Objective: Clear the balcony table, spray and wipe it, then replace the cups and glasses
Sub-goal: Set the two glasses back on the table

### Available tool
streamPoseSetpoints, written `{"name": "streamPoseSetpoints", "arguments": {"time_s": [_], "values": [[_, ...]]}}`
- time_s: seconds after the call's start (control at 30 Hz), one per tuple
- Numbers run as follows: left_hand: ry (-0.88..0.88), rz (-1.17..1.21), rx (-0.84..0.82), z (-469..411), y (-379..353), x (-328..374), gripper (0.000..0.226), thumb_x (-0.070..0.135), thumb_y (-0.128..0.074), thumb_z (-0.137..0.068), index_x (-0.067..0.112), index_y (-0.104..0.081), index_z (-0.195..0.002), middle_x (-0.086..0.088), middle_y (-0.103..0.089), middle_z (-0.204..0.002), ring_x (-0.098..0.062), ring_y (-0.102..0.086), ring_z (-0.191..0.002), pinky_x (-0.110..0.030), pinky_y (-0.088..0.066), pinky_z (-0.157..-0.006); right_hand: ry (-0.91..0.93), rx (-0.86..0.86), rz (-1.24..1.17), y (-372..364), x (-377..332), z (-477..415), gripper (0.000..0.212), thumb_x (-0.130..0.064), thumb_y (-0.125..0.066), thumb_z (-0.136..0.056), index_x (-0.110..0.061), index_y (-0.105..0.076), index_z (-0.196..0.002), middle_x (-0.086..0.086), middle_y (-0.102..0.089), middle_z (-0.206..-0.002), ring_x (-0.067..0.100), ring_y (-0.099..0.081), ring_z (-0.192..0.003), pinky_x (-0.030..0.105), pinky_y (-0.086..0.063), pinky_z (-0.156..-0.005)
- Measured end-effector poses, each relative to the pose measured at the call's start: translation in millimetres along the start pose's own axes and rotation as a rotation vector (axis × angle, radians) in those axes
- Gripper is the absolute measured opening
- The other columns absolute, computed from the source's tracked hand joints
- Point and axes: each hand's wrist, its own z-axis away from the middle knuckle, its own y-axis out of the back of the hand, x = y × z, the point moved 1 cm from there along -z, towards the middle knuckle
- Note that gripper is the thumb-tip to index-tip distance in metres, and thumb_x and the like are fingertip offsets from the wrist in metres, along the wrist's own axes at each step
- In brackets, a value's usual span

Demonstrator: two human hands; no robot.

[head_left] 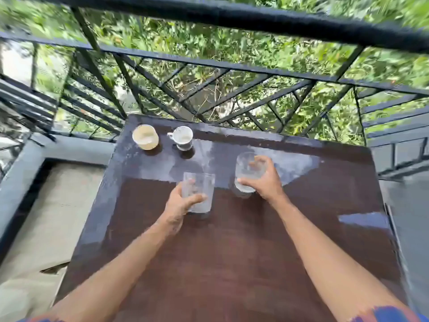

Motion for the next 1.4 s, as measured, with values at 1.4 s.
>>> {"name": "streamPoseSetpoints", "arguments": {"time_s": [1.4], "values": [[-0.445, -0.532, 0.092, -135, -40, 12, 0.09, 0.018, -0.087, -0.075, 0.023, -0.033, -0.146, 0.002, -0.057, -0.124, -0.007, -0.054, -0.115, -0.015, -0.04, -0.099, -0.12, 0.274, 0.078, -2, 14, -43, 0.054, -0.018, -0.083, -0.077, -0.025, -0.056, -0.124, -0.011, -0.063, -0.117, 0.012, -0.062, -0.106, 0.017, -0.044, -0.082]]}}
